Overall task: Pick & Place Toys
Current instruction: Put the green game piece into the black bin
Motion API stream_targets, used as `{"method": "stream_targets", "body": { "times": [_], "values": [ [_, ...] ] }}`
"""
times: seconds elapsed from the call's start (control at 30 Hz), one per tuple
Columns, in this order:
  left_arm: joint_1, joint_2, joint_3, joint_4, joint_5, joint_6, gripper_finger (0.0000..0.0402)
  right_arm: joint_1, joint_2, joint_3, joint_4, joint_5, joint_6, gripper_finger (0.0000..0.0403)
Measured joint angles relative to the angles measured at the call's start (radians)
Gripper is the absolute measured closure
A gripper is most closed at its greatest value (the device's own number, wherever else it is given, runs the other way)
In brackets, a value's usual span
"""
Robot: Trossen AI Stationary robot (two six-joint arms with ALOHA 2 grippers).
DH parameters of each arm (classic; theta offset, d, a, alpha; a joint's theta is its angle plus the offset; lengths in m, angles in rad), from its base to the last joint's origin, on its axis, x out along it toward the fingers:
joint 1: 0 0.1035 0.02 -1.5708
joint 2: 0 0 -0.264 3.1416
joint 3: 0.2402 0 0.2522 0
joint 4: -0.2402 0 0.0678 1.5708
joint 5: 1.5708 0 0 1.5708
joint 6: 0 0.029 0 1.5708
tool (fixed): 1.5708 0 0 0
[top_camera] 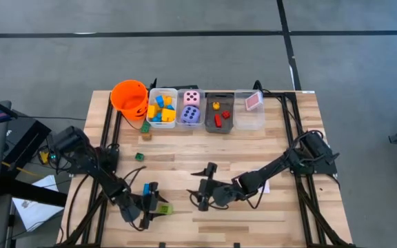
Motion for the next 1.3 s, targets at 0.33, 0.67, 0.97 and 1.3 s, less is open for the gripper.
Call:
{"method": "stream_targets", "body": {
  "times": [0.33,0.67,0.97,1.3],
  "values": [
    [0.0,0.048,0.0,-0.021,0.047,-0.019,0.0179,-0.004,0.0,0.0,0.0,-0.043,0.047,0.0107],
    [0.001,0.054,0.001,-0.034,0.043,-0.057,0.0204,-0.004,0.0,0.0,-0.003,-0.043,0.048,0.0107],
    [0.026,0.02,-0.001,0.016,0.028,-0.049,0.0266,-0.007,0.0,0.0,-0.012,-0.043,0.132,0.0107],
    [0.15,-0.15,0.0,0.06,0.028,-0.266,0.0262,0.025,-0.001,0.0,0.07,-0.144,-0.099,0.0107]
  ]
}}
